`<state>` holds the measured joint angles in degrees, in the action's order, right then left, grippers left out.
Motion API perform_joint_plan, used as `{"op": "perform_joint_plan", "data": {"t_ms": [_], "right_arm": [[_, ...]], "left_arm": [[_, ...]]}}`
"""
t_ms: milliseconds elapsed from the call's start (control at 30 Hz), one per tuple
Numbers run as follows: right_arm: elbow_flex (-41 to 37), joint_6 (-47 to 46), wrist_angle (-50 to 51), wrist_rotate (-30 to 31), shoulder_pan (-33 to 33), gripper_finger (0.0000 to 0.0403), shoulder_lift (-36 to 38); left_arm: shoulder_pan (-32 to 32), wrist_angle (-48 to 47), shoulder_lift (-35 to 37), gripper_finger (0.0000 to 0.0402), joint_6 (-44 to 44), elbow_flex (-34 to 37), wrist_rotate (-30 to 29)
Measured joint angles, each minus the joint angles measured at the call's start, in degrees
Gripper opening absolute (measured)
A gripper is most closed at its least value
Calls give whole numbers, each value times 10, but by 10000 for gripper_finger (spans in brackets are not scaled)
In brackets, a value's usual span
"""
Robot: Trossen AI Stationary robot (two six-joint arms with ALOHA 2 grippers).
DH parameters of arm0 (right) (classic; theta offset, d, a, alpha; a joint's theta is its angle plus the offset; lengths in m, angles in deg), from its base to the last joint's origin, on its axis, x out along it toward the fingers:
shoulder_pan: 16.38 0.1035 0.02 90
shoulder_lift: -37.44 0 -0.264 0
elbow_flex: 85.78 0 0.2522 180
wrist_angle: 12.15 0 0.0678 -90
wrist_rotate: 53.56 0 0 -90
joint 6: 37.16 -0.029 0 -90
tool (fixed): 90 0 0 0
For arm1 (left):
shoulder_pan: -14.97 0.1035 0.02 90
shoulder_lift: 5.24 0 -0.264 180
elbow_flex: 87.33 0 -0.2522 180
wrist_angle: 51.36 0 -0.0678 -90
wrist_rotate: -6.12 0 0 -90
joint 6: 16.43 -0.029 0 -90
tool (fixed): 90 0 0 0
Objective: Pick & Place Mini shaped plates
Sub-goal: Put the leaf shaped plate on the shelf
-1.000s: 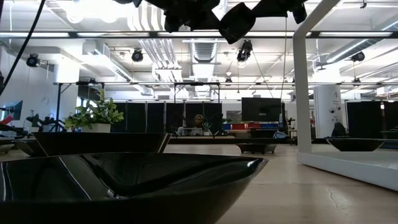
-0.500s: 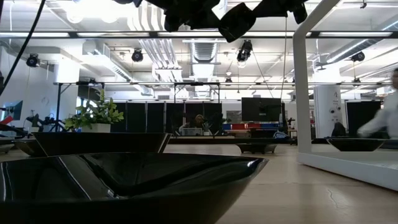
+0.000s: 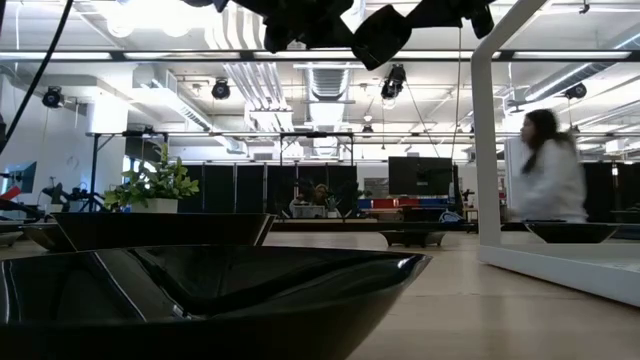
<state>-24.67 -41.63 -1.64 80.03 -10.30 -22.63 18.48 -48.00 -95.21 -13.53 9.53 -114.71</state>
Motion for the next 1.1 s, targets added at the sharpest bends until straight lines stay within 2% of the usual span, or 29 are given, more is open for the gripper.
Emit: {"op": "perform_joint_plan", "data": {"t_ms": [233, 400, 1100], "right_arm": [[0, 2, -1, -7, 0, 8, 0], [0, 2, -1, 0, 0, 8, 0], [0, 6, 0, 16, 0, 8, 0]], "left_arm": [[-1, -5, 0, 58, 32, 0, 4], [0, -14, 0, 78, 32, 0, 2], [-7, -27, 2, 86, 36, -8, 14]]}}
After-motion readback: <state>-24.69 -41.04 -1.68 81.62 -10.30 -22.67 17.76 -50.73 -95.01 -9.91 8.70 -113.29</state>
